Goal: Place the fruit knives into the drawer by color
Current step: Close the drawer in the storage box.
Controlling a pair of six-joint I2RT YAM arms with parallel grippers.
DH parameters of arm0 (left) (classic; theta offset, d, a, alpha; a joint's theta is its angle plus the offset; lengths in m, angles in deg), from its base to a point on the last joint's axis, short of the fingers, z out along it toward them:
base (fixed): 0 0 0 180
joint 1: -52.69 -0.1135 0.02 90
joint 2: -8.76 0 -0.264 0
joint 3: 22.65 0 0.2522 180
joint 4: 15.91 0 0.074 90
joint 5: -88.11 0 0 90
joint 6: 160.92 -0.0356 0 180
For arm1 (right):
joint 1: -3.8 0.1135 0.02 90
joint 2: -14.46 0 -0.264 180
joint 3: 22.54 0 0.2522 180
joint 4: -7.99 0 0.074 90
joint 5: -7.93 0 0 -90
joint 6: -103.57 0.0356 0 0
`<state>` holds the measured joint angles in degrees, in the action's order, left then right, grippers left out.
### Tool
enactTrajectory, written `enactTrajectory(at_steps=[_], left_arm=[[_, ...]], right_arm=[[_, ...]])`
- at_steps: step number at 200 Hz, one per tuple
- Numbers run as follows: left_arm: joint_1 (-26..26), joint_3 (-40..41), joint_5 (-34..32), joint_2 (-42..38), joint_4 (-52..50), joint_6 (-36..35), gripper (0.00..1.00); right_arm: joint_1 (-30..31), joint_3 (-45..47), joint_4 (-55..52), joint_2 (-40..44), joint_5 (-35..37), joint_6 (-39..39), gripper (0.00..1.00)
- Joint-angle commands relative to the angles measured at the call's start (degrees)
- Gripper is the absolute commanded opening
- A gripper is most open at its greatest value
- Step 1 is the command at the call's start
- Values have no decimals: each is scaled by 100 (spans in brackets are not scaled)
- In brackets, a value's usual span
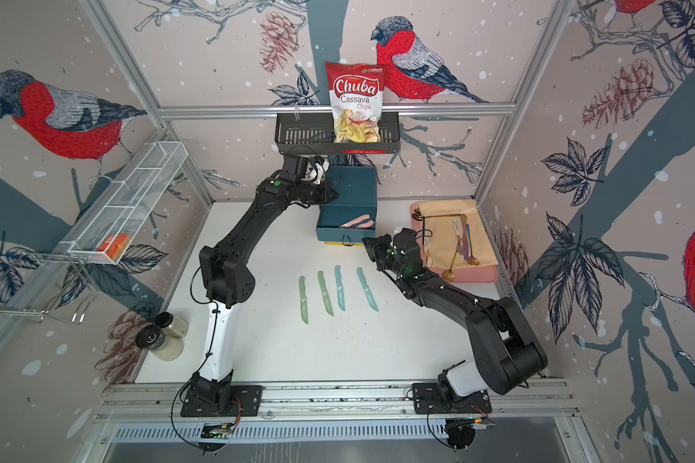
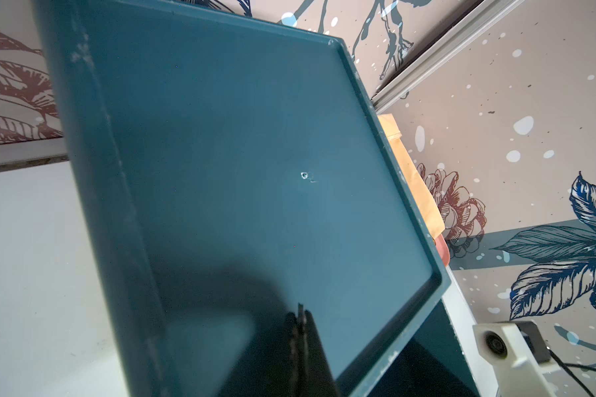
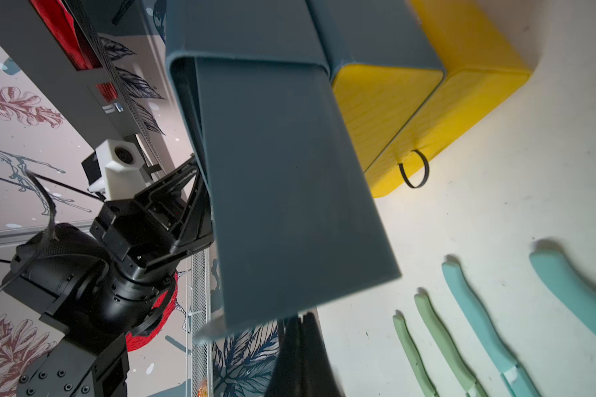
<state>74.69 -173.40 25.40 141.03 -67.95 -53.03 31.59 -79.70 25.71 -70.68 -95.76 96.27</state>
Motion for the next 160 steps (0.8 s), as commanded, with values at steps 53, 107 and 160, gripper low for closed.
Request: enactTrajectory(at_steps=[53,107,160], left_arm=[[11,10,31,79,-399,-73,0],[17,33,13,69,-500,-182,0],[15,75,65,66,-472,-166,0]], right_arm=[[-162,-745,924,-1086,-415,73,0],[-193,-1371,1184,-1768,-432,190,0],[-217,-1723,1427,-2229,-480,342,0]])
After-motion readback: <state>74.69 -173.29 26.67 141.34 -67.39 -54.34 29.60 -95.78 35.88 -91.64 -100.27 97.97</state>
